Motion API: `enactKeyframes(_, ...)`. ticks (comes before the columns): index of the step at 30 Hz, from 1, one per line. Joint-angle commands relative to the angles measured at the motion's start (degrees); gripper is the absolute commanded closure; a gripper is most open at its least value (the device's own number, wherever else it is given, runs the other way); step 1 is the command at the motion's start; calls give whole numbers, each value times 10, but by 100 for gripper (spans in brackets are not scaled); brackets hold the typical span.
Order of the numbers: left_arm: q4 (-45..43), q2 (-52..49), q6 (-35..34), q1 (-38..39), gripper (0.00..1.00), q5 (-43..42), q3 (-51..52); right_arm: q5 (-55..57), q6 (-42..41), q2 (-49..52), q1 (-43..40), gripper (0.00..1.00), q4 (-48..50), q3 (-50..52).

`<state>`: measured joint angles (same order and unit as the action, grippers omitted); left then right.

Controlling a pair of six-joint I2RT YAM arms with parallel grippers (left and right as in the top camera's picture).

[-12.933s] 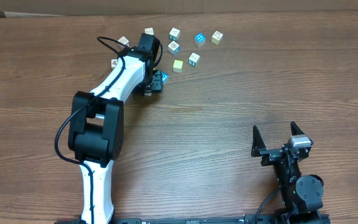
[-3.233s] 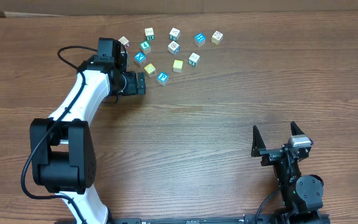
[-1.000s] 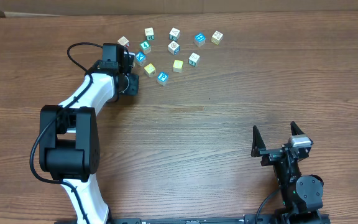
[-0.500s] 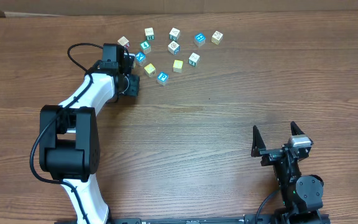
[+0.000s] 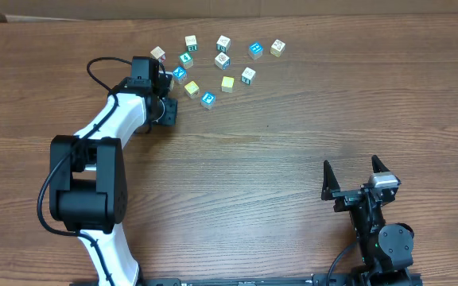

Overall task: Form a tower
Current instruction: 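Lift the R block and carry it left above the white block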

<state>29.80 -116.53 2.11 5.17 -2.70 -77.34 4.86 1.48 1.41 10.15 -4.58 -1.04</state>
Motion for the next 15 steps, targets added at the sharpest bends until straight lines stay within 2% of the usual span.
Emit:
enactKeyframes(1, 17, 61, 2, 1, 77, 15, -14, 0, 1, 0, -2, 0, 2, 6)
enactKeyframes(7, 77, 143, -34, 1, 80, 94, -14, 0, 1, 0, -2, 0, 2, 6)
enactKeyframes(11, 113, 162, -52, 0, 80, 165, -14, 0, 1, 0, -2, 0, 2, 6)
enactKeyframes(15, 149, 160, -55, -3, 80, 178, -9, 0, 1, 0, -2, 0, 2, 6)
